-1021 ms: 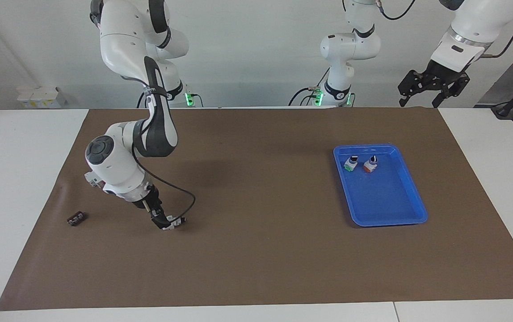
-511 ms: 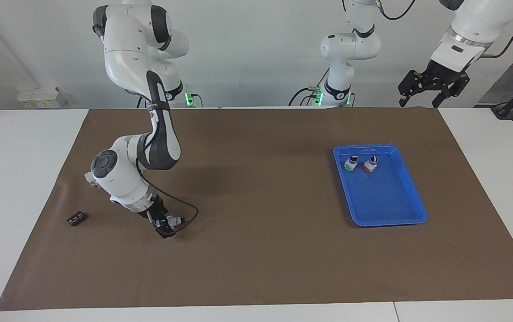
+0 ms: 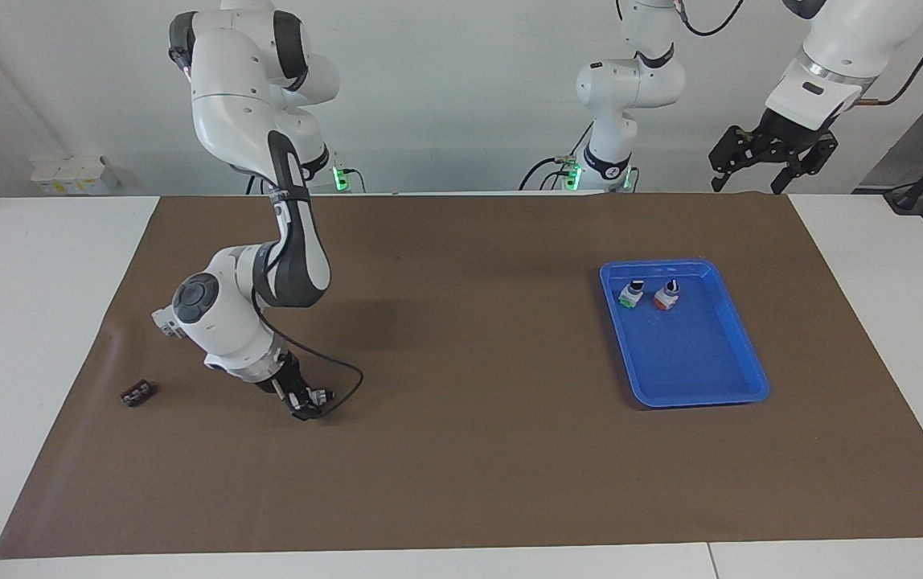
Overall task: Turn and place switch with both arms
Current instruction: 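Lift the switch with the right gripper while the left gripper approaches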
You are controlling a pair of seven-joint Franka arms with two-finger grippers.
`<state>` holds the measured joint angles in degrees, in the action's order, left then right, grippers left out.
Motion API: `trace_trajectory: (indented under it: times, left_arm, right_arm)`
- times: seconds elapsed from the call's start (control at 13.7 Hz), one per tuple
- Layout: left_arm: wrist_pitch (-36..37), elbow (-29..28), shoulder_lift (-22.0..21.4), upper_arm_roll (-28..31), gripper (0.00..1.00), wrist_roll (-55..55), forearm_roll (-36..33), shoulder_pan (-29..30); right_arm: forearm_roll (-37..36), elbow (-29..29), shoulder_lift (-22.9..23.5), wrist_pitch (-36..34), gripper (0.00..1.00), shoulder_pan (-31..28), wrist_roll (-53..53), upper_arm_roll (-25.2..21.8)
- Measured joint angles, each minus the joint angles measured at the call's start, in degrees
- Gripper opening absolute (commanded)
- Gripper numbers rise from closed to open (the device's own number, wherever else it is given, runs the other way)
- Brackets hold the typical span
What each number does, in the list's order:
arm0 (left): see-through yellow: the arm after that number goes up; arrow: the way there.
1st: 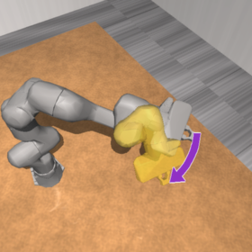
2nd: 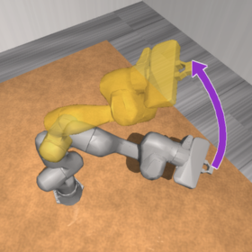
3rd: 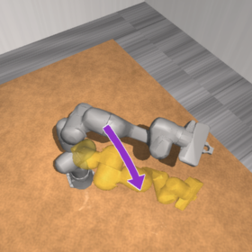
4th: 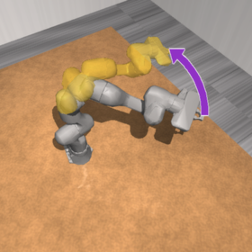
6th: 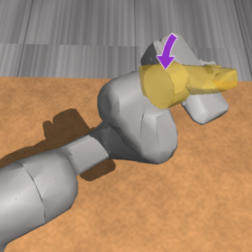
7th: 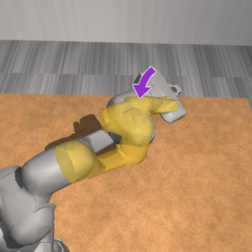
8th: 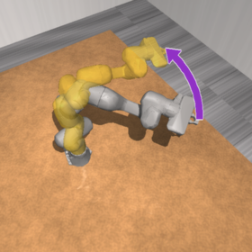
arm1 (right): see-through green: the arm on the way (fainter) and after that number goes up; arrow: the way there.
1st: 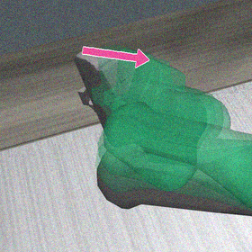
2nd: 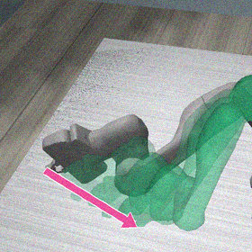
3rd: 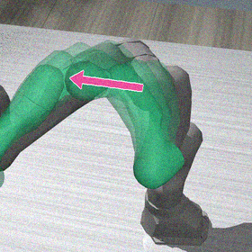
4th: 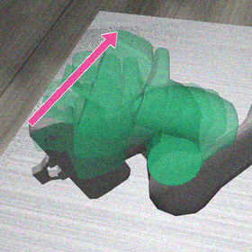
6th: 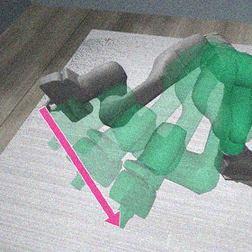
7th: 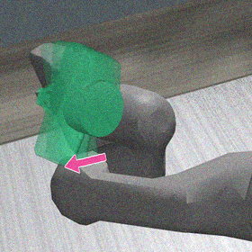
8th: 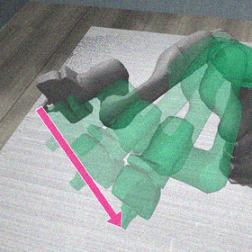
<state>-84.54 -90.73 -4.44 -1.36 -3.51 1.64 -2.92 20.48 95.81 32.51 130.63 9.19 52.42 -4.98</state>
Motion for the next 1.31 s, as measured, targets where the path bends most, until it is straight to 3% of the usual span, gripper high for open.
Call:
trace_trajectory:
  times: [0.44, 0.8, 1.31]
  left_arm:
    - [-3.2, -2.2, -1.6, -0.8, 1.00, 0.3, 0.3, -1.1]
    - [-4.3, -2.0, -1.9, 0.0, 1.00, 8.6, 15.8, 1.3]
    - [-18.7, -3.6, -1.6, -2.6, 1.00, 51.7, 24.8, -0.3]
  right_arm:
    - [10.7, -3.5, -2.8, -9.1, 0.00, 0.7, 2.1, 1.8]
    - [17.7, -6.6, -6.3, -10.3, 0.00, 1.1, 17.3, 8.7]
    - [28.6, -10.8, -7.5, -10.2, 0.00, 1.2, 27.7, 17.6]
